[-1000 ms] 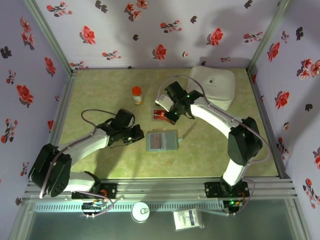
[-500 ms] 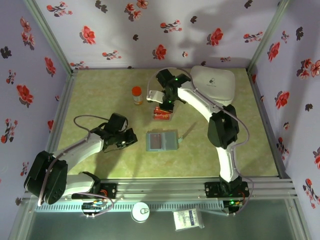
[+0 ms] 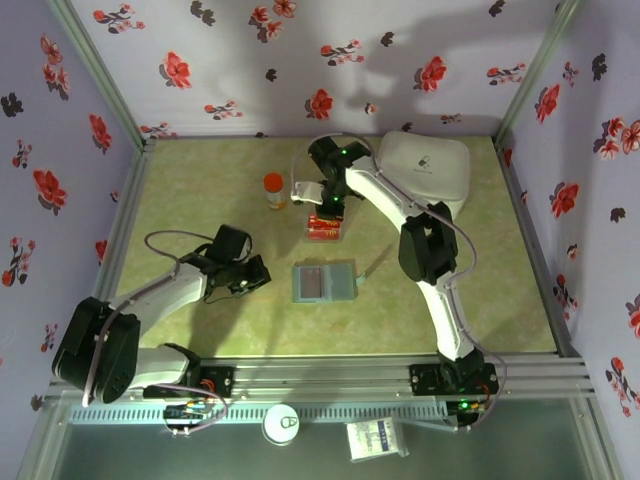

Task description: Take the credit cards out of the card holder

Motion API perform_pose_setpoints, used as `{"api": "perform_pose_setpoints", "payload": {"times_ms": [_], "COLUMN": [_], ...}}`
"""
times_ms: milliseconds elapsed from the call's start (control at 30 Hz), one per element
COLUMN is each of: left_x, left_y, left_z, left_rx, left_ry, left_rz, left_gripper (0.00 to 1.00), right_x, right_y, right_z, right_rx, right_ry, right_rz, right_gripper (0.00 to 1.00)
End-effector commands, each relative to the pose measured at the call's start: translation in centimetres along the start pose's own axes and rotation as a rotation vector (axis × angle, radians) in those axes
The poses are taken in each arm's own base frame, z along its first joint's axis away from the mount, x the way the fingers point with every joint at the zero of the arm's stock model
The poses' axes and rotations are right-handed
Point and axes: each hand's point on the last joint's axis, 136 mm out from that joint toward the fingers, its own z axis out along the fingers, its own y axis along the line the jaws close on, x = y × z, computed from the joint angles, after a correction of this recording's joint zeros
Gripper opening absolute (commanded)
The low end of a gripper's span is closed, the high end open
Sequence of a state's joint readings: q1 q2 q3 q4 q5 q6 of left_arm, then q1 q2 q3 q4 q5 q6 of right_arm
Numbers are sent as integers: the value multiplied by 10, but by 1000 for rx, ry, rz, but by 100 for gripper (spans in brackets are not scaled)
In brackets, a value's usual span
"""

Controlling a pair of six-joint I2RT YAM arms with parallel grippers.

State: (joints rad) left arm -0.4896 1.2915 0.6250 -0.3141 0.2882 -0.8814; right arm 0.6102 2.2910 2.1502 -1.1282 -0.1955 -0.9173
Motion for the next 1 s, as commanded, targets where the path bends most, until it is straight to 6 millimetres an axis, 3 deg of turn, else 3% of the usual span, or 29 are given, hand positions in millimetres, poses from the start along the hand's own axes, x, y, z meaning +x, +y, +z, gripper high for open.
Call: {"api": "perform_pose_setpoints", "payload": {"times_ms": [0,67,167,300,633,967], "left_x": [-1,-1,-2,-3,-4,-8], "left_y": [2,2,1,-1,-13,-32], "left_z": [3,5,5,3,0,0], "left_rx": [0,-2,2,6,59,110], "left_ry": [14,14,16,14,13,10], "left_rz": [14,9,12,15,6,17], "left_gripper": [5,5,6,5,6,6], "right_x": [4,6,8,8,0,2], "right_y": [3,4,2,-2,2,14], "right_z": [5,9,10,2,-35,-42], "right_rx": [-46,-57,-57,-30,68,162], "right_ry": [3,3,5,-1,-100,-274], "right_rz": [-5,5,18,35,161,524], "right_gripper": [0,0,12,18,21,21]}}
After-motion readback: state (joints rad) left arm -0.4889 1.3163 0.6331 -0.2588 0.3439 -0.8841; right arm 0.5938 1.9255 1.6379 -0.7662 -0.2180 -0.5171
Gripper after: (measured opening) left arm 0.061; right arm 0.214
